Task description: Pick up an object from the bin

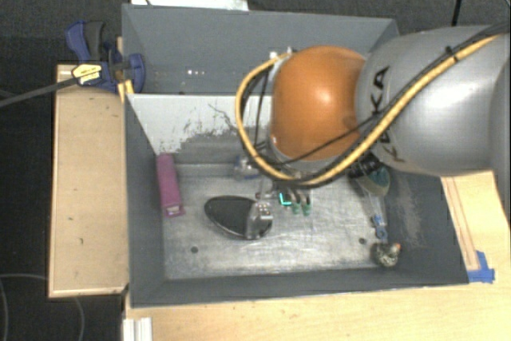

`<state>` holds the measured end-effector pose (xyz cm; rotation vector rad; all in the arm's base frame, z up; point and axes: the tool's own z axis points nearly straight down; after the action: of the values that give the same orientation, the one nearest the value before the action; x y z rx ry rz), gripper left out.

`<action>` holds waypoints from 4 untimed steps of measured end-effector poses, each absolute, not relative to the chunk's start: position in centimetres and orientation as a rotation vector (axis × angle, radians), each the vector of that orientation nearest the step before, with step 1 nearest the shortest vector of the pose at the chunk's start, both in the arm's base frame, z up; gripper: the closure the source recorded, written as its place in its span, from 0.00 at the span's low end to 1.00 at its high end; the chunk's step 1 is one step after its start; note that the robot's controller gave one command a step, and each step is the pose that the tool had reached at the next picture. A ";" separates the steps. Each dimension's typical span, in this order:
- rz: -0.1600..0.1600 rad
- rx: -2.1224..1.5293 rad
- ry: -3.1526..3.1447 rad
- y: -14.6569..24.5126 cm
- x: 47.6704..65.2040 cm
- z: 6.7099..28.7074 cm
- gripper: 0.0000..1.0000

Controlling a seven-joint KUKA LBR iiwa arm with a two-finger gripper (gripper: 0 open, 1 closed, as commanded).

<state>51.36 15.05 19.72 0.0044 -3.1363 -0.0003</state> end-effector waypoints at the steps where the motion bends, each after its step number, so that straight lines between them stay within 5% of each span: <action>1: -0.002 0.348 -3.126 12.8 54.9 7.0 0.00; 2: -0.004 0.342 -3.136 13.0 55.2 7.5 1.00; 3: -0.005 0.343 -3.132 16.9 51.9 20.3 1.00; 4: -0.002 0.334 -3.126 16.7 51.8 19.8 0.00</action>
Offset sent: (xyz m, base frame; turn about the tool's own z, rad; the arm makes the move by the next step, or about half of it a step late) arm 0.0342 -0.0219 -0.1272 -0.2213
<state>51.85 16.74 19.80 0.3340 -3.1258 -0.0017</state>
